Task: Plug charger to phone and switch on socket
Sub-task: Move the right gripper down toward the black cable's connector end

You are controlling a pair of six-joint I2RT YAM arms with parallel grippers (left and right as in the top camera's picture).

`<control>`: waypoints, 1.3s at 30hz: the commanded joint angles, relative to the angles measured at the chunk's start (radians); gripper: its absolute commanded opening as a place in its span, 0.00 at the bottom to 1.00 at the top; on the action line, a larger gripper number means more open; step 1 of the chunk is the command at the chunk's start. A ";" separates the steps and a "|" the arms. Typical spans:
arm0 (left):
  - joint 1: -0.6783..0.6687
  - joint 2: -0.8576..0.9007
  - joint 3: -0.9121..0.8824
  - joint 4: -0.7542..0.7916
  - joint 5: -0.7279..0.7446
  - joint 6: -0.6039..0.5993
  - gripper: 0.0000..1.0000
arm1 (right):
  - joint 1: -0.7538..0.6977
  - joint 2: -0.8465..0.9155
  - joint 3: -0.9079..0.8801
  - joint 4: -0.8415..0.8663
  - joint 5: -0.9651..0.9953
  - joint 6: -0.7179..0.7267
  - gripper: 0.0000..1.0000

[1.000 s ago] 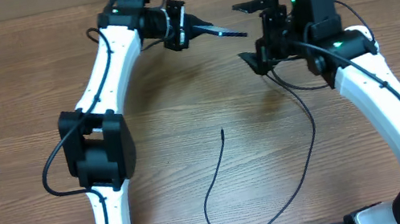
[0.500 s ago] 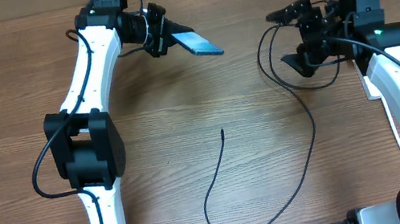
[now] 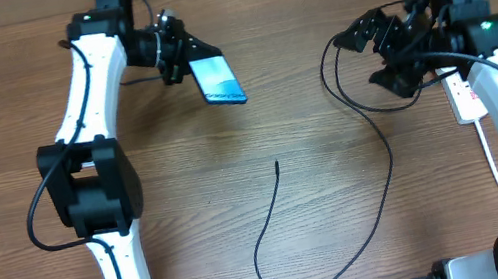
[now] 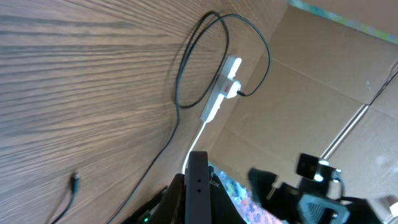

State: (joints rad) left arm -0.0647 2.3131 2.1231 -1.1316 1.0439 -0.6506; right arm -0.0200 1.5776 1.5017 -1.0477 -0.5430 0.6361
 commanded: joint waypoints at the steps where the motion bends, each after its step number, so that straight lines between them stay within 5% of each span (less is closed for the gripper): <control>1: 0.046 0.001 0.022 -0.025 0.054 0.117 0.05 | 0.031 -0.006 0.127 -0.074 0.133 -0.108 1.00; 14: 0.096 0.001 0.022 -0.084 0.102 0.296 0.04 | 0.277 0.026 0.186 -0.214 0.378 -0.118 1.00; 25: 0.106 0.001 0.022 -0.120 0.109 0.370 0.04 | 0.480 0.224 0.176 -0.245 0.454 -0.020 1.00; 39: 0.104 0.001 0.022 -0.128 0.109 0.397 0.04 | 0.566 0.298 -0.117 0.048 0.411 0.073 1.00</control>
State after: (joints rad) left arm 0.0349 2.3131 2.1231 -1.2572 1.1072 -0.2764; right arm 0.5228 1.8755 1.4528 -1.0340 -0.1005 0.6781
